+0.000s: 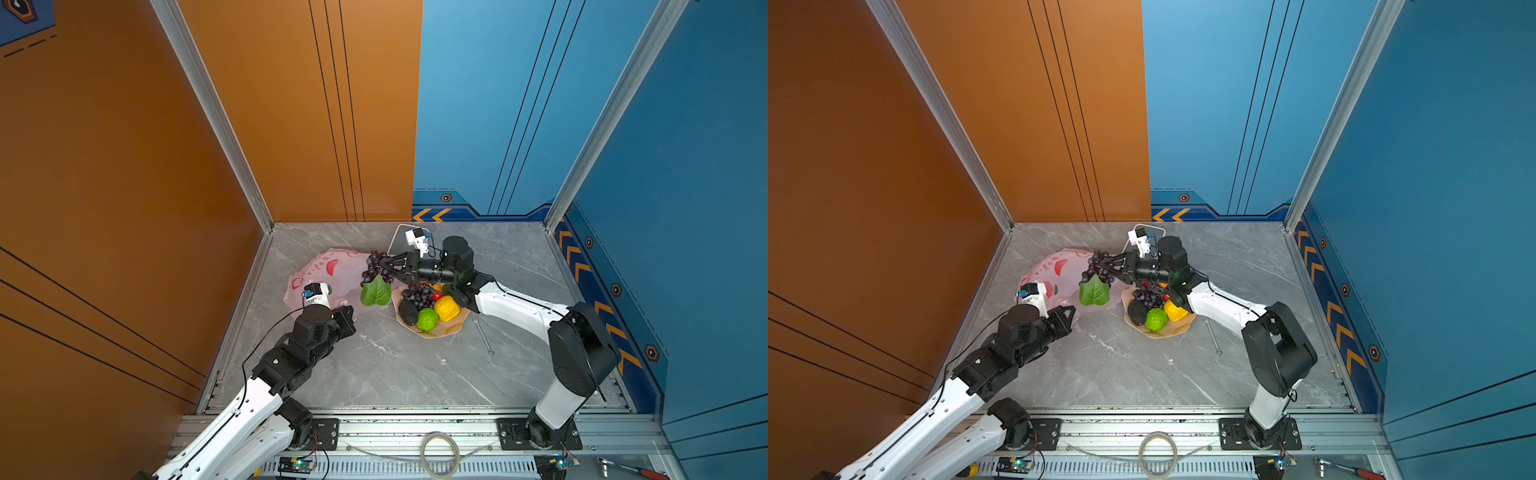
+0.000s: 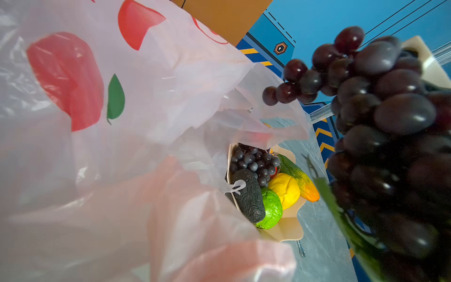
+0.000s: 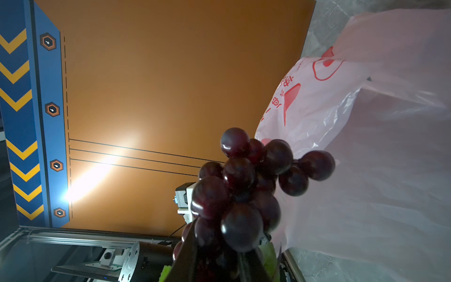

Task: Place the fruits into the plastic bag
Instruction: Place the fruit in the plastic bag.

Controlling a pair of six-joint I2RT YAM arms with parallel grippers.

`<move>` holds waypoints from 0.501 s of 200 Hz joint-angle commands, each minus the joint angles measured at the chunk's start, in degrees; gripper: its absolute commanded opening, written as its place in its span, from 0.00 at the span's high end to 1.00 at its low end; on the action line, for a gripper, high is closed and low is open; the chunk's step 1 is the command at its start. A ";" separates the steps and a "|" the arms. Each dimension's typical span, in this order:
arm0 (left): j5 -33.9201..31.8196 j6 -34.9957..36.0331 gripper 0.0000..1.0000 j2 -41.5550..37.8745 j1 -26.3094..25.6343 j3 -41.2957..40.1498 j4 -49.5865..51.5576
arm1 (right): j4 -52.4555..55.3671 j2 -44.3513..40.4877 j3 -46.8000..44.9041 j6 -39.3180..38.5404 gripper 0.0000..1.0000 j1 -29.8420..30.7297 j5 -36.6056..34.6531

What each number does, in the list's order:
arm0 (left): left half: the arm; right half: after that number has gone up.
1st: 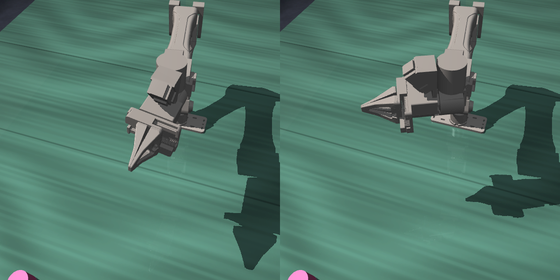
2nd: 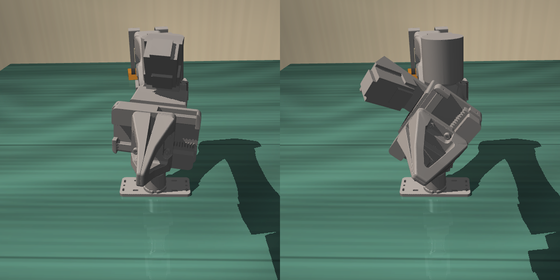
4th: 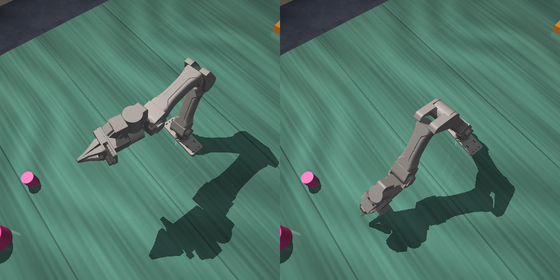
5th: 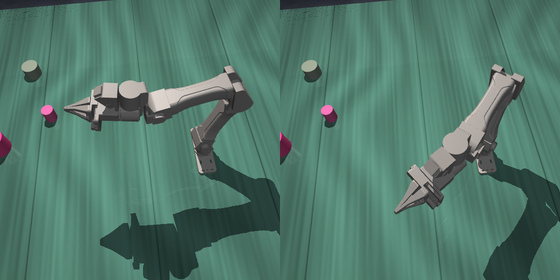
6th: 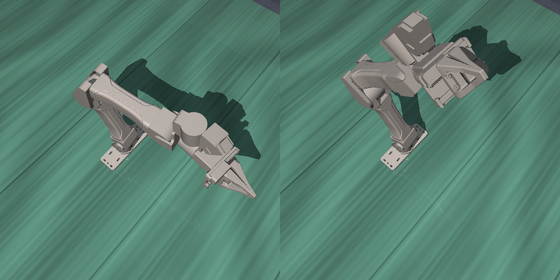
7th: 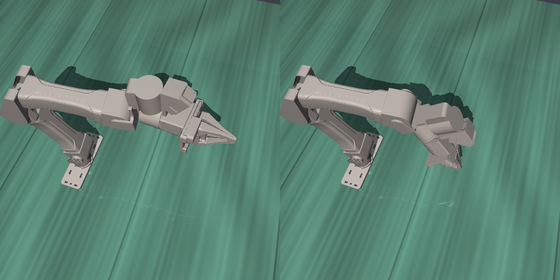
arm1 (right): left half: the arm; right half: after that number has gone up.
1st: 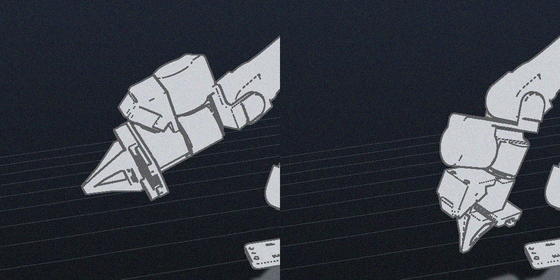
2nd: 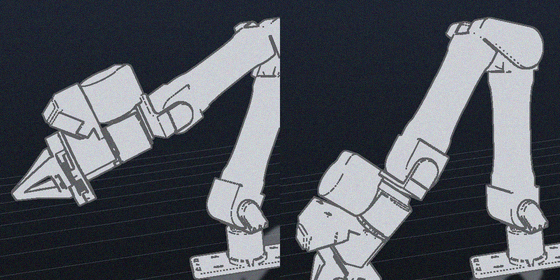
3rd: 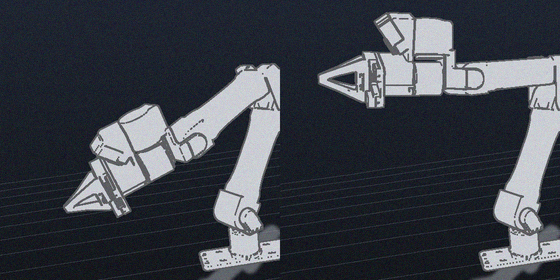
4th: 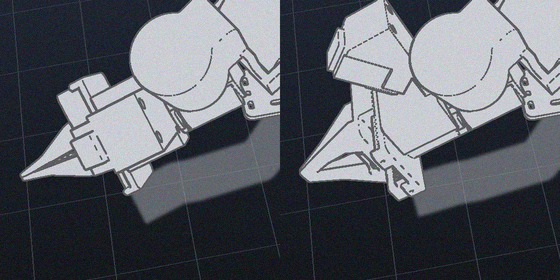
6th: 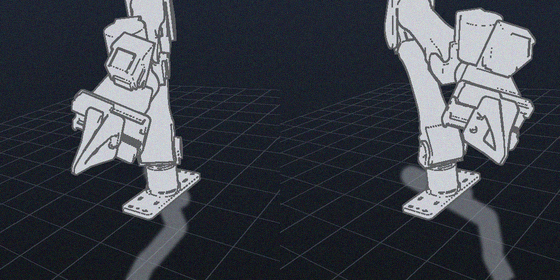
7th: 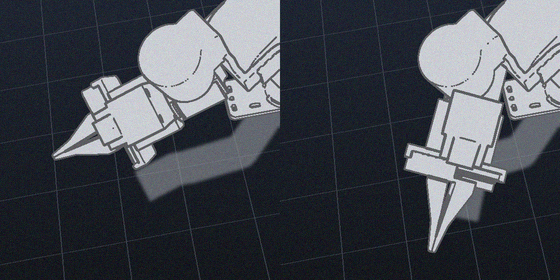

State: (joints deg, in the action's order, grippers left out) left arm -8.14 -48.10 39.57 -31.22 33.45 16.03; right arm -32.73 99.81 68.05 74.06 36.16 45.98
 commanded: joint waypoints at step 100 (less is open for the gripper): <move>1.37 -0.24 1.00 -0.55 0.90 0.39 0.32 | -8.93 9.48 3.53 3.72 0.80 0.77 3.68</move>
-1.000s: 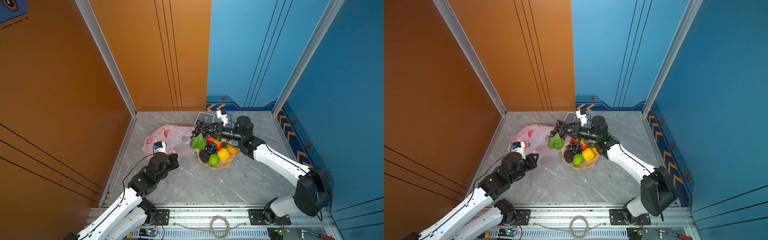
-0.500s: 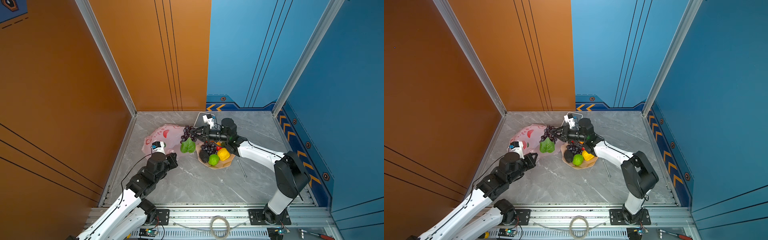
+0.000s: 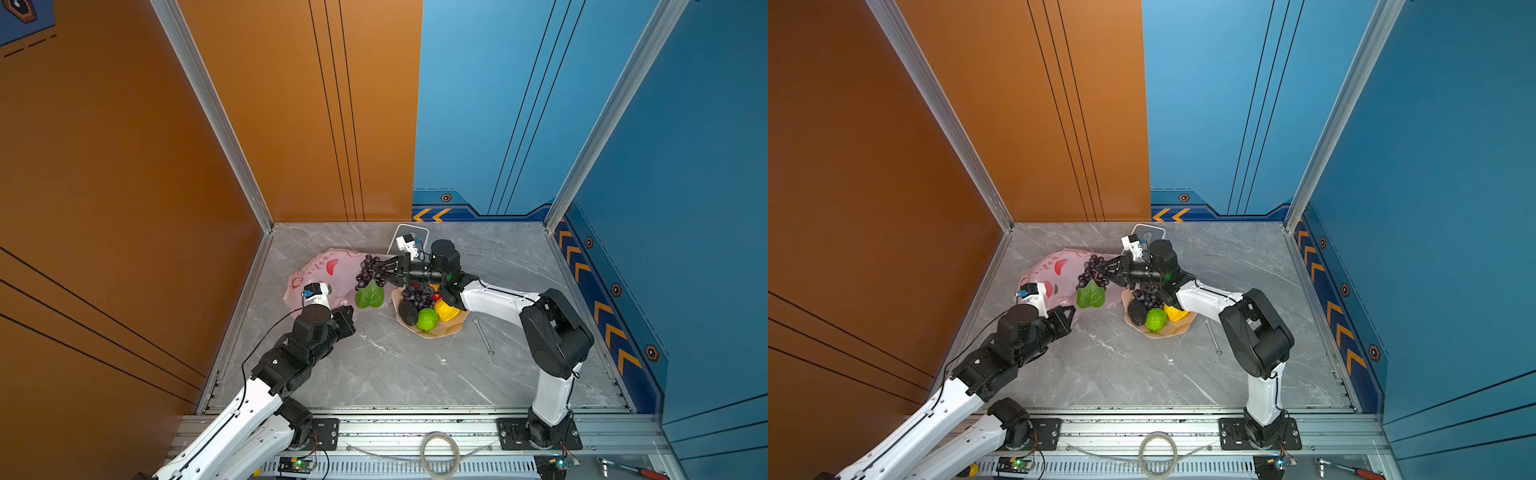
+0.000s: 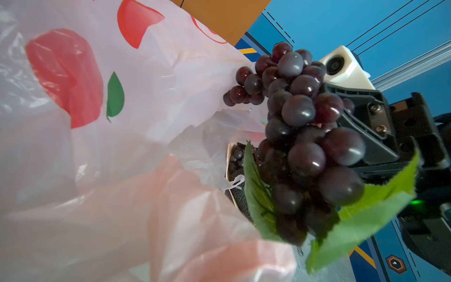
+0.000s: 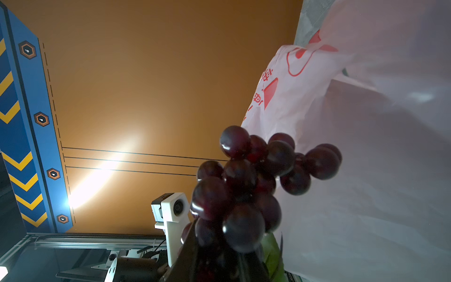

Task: Place the fruits into the plastic bag
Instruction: Place the fruit in the plastic bag.

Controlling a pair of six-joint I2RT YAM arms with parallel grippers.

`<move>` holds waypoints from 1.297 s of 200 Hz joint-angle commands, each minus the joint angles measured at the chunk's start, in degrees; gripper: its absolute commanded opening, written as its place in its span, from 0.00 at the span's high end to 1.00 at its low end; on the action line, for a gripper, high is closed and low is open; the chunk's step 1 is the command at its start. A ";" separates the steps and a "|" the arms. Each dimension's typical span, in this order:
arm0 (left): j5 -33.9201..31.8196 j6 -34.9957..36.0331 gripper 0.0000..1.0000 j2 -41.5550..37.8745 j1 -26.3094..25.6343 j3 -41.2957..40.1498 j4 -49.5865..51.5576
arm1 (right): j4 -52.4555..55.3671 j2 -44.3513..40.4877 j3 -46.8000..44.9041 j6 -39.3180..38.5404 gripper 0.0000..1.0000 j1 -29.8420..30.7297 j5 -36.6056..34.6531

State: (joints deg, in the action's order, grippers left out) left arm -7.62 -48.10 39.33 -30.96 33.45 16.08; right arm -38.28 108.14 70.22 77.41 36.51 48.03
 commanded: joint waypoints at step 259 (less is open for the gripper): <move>6.16 2.19 1.00 -0.21 -0.14 0.34 -0.27 | 25.62 5.86 7.15 -16.15 0.81 2.07 -0.22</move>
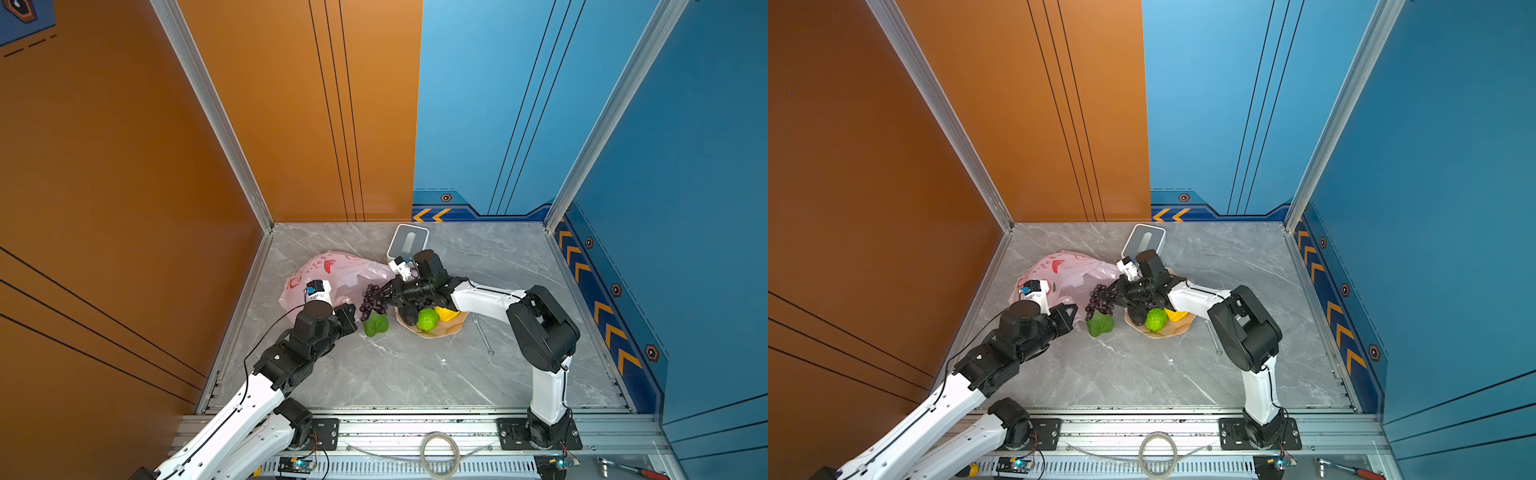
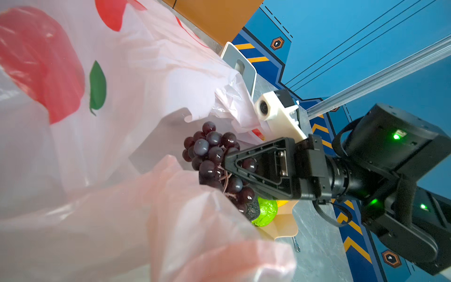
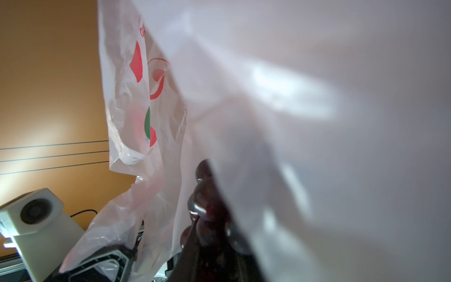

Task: Place the fruits into the plastic bag
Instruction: Place the fruit in the plastic bag.

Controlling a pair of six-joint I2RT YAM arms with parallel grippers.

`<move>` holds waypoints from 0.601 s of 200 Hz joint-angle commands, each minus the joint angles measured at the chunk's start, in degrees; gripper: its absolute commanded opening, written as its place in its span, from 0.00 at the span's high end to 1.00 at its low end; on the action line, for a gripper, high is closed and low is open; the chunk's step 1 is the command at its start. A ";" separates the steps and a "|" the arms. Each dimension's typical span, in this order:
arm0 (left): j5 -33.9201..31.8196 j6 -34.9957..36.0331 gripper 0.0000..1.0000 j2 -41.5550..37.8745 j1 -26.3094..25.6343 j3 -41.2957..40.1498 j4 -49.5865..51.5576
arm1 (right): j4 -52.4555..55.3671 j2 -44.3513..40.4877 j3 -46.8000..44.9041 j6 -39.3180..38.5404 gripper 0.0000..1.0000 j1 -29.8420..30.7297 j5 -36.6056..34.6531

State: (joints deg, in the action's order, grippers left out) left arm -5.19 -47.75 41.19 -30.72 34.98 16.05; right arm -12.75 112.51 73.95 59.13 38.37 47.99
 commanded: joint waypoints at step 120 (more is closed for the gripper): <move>4.87 7.05 1.00 -0.22 -8.28 -0.52 4.91 | 3.95 4.73 10.61 11.16 0.81 0.19 -5.52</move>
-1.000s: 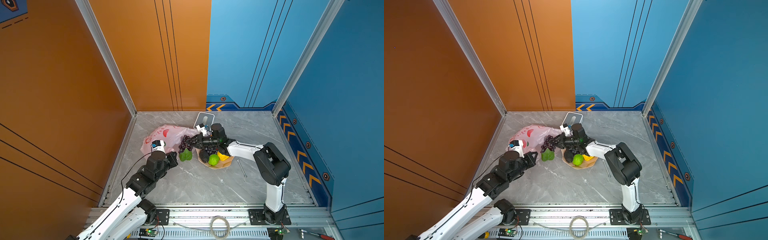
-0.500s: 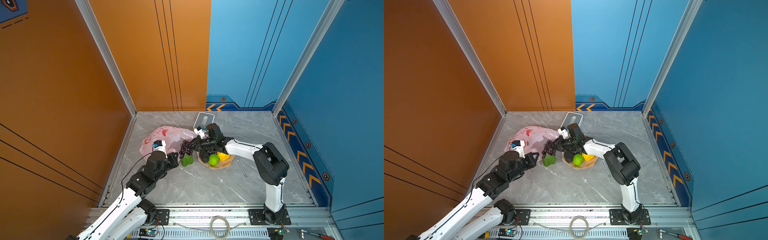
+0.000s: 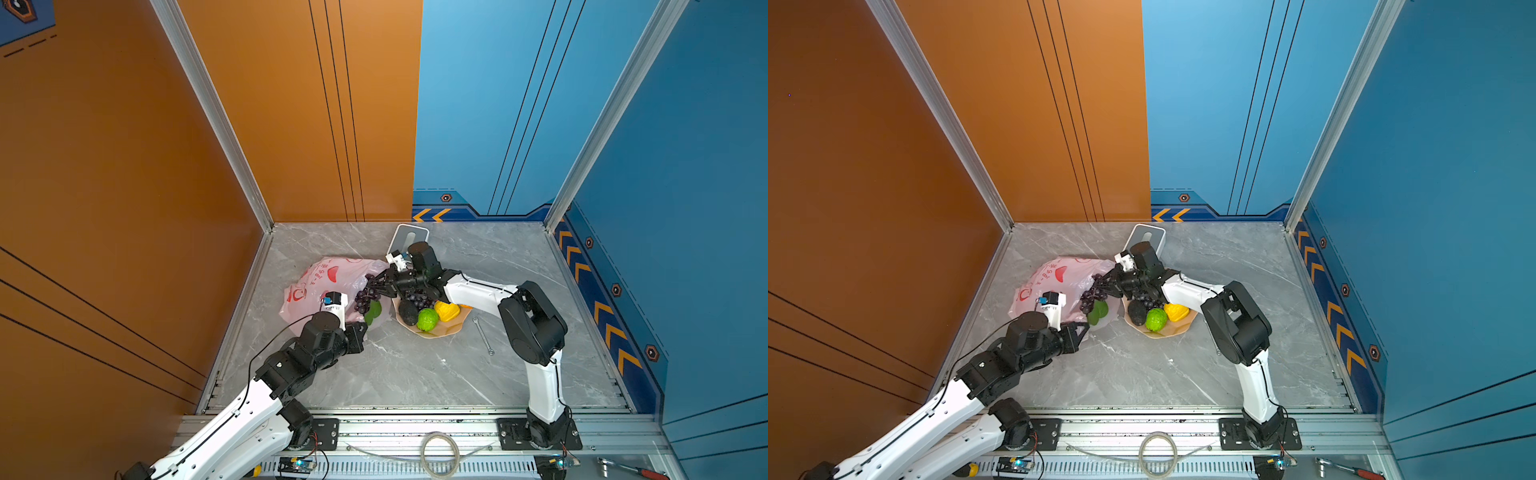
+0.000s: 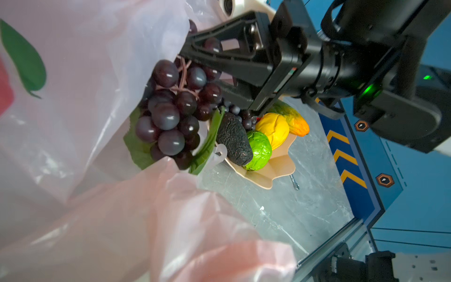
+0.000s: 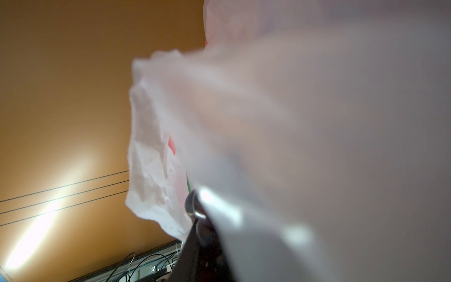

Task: Place the fruits into the plastic bag
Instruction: Place the fruit in the plastic bag.

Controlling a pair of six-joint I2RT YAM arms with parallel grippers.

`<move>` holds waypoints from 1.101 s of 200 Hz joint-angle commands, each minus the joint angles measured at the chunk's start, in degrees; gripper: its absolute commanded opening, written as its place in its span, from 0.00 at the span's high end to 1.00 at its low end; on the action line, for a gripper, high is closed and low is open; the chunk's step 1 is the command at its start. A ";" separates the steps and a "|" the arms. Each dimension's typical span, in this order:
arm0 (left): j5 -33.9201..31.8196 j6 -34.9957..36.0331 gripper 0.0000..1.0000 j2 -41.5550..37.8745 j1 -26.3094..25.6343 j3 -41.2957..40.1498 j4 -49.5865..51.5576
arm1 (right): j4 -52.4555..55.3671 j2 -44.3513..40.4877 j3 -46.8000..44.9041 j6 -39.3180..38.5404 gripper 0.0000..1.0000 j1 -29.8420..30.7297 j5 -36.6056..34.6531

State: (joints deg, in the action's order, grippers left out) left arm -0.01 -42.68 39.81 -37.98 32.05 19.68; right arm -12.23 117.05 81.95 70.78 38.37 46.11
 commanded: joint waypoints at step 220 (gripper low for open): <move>14.34 -18.64 1.00 0.03 13.72 -7.24 -24.86 | -13.14 15.13 13.28 1.37 0.78 9.70 -22.96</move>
State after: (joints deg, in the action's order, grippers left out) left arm 12.51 -60.07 40.64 -24.64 26.59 -3.46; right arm -21.43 130.72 92.18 71.07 47.70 26.81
